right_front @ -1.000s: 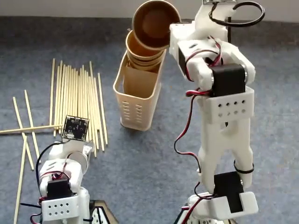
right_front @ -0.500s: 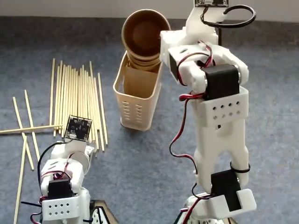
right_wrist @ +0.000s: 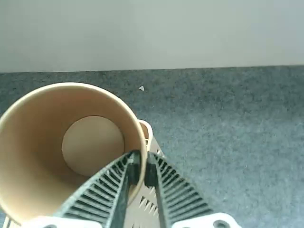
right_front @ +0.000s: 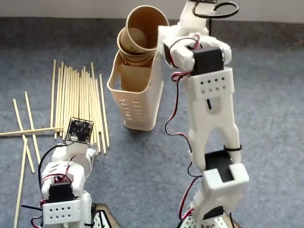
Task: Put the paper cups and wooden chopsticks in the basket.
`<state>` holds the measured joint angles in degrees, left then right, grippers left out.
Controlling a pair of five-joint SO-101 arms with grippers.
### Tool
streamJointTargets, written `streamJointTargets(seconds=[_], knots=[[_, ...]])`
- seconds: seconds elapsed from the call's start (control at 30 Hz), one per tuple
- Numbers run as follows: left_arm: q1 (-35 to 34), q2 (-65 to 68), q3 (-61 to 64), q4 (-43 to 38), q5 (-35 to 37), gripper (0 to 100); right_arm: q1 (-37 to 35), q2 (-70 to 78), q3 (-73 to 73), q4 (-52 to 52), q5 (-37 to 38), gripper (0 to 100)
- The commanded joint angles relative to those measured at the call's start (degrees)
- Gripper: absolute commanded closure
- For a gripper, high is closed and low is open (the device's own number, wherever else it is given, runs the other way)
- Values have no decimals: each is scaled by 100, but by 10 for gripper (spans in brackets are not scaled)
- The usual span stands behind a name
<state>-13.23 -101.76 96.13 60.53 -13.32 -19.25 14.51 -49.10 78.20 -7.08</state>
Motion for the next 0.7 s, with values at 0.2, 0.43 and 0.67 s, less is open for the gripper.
streamJointTargets(seconds=[0.2, 0.43, 0.67], knots=[[101, -110, 31, 35, -53, 779, -4, 251, -1253, 523, 1029, 669], [101, -110, 31, 35, -53, 779, -13, 259, -2422, 1130, 1029, 639], [101, -110, 31, 35, -53, 779, 110, 734, -2316, 1358, 1029, 639]])
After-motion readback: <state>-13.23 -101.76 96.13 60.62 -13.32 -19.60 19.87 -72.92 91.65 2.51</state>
